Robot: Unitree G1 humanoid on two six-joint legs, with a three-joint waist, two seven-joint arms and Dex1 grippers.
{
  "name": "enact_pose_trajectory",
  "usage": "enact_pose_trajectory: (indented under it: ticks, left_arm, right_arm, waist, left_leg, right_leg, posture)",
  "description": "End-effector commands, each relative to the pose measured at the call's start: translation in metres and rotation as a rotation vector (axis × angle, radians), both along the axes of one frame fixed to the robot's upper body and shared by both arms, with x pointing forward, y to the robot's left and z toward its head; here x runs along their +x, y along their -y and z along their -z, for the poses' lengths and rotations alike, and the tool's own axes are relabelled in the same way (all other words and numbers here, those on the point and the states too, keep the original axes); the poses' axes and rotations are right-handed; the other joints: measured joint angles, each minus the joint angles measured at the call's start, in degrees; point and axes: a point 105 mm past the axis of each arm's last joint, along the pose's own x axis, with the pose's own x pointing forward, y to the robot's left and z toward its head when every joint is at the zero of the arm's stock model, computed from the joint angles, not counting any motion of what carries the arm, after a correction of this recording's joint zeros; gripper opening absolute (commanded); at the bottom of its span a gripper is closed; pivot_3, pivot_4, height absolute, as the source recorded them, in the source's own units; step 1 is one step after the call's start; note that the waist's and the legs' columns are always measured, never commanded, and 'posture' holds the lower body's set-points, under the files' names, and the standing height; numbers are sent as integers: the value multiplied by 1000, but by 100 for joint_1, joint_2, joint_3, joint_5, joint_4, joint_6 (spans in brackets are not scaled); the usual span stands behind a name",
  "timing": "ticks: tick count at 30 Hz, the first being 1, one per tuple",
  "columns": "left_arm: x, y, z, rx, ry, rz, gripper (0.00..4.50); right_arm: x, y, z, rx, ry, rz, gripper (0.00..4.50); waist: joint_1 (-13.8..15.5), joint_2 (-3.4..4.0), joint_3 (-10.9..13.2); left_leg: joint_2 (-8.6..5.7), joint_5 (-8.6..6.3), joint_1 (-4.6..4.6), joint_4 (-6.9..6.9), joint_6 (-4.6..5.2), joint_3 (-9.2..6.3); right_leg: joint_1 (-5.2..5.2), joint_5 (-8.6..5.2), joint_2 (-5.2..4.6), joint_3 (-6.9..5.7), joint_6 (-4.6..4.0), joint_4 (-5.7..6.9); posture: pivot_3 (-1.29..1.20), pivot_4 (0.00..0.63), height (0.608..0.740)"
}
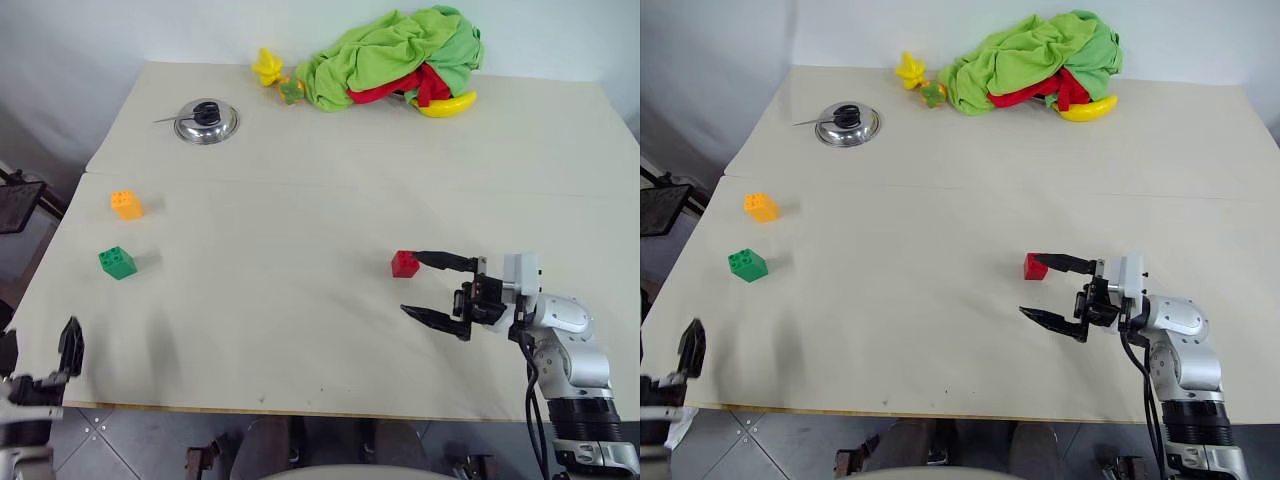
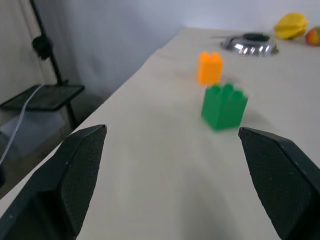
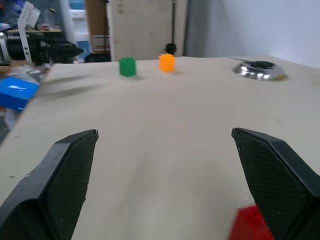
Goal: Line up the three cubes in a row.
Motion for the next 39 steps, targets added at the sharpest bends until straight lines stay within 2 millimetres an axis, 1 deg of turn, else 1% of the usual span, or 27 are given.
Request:
enact_pose_trajectory:
  ticks: [1,3,7,10,13,17,20,21,25,28,29,32,33,34,35,37,38,39]
  left_arm:
    - [25,5,-14,-10,-28,-17,4500]
    - [40,10,-16,-50,-48,-16,4500]
    - [60,17,-17,-84,-97,-18,4500]
    - [78,30,-14,-101,-122,23,4500]
    - [86,36,-5,-115,-165,19,4500]
    - [94,38,7,-108,-215,-31,4500]
    - [95,35,8,-91,-204,-68,3901]
    - [96,35,7,-86,-195,-68,3629]
    - [100,33,11,-94,-181,-55,2362]
    - [105,29,11,-49,-159,-49,1455]
    - [107,30,8,-39,-133,-31,1451]
    - [114,41,-10,6,-21,105,1451]
    - [116,52,-20,70,15,214,1451]
    - [117,59,-27,117,36,289,1451]
    - [117,83,-38,196,58,504,1451]
    - [107,126,-49,344,68,900,1451]
    - [101,142,-47,378,32,1074,1451]
    - [100,149,-44,410,1,1162,1451]
  right_arm:
    - [-2,11,-2,-17,17,30,4485]
    - [-2,10,-1,-21,11,16,4485]
    - [-3,6,-3,-16,8,-11,4485]
    - [-5,1,-6,-12,-4,-36,4485]
    - [-6,-1,-7,-14,-6,-45,4485]
    - [-5,-1,-8,-9,-16,-41,4485]
    - [-5,0,-6,-9,-31,-35,4500]
    - [-5,1,-5,-9,-38,-27,4500]
    - [-6,5,1,-9,-61,0,4500]
    - [-9,8,9,-13,-84,21,4500]
    - [-10,9,10,-14,-89,29,4500]
    - [-14,13,14,-20,-102,54,4500]
    - [-16,16,14,-25,-103,66,4500]
    - [-18,17,14,-28,-103,74,4500]
    - [-20,22,14,-36,-102,94,4500]
    - [-25,32,12,-52,-105,135,4500]
    - [-28,37,12,-61,-106,155,4500]
    - [-30,41,11,-67,-108,169,4500]
  waist:
    - [-3,-1,-1]
    - [-10,-1,-1]
    - [-83,-1,-1]
    - [-83,-2,-1]
    - [-85,-2,-2]
    - [-79,-3,-2]
    - [-72,-4,-2]
    - [-72,-4,-3]
    - [-55,-5,-3]
    - [-31,-4,-3]
    - [-24,-4,-3]
    - [1,-5,-3]
    - [6,-5,-3]
    - [13,-5,-3]
    - [25,-5,-3]
    - [60,-4,-4]
    - [72,-2,-4]
    - [72,2,-5]
  left_leg:
    - [1,2,0,0,3,-1]
    - [2,3,1,0,4,-2]
    - [1,4,2,0,5,0]
    - [1,6,1,0,4,-1]
    - [0,8,2,0,5,-1]
    - [-2,8,2,0,4,0]
    - [-2,9,2,2,5,0]
    - [-2,9,1,2,5,0]
    - [-2,9,1,3,5,0]
    - [-3,9,2,3,5,0]
    - [-3,9,2,3,4,0]
    - [-3,9,1,3,4,2]
    - [-2,9,1,3,4,3]
    - [-3,9,1,4,4,4]
    - [-3,9,0,4,4,4]
    - [-2,9,-2,4,3,4]
    - [-4,8,-3,5,3,3]
    - [-7,8,-3,5,3,4]
  right_leg:
    - [1,0,2,-2,0,1]
    - [2,0,7,-4,-1,4]
    - [3,0,11,-2,0,6]
    - [3,0,15,-3,0,6]
    - [4,0,15,-1,0,7]
    - [4,0,16,-1,0,6]
    - [4,0,16,-1,0,6]
    - [4,0,16,-1,0,6]
    - [5,0,16,-1,0,6]
    - [5,0,15,-1,0,6]
    - [5,0,15,-1,0,6]
    - [4,0,16,-2,0,6]
    - [4,0,15,-2,0,5]
    - [3,0,15,-2,0,6]
    - [2,0,15,-3,0,5]
    - [0,-1,16,-7,-1,5]
    - [-1,-2,15,-7,-3,6]
    - [0,-2,13,-6,-3,6]
  posture:
    - [0,150,740]
    - [0,150,740]
    - [0,150,740]
    - [0,150,740]
    - [0,150,740]
    - [0,150,740]
    - [0,150,740]
    - [0,150,740]
    - [0,150,740]
    - [0,150,740]
    - [0,150,740]
    - [0,150,740]
    - [0,150,740]
    - [0,150,740]
    - [0,150,740]
    - [0,150,740]
    - [0,150,740]
    - [0,150,740]
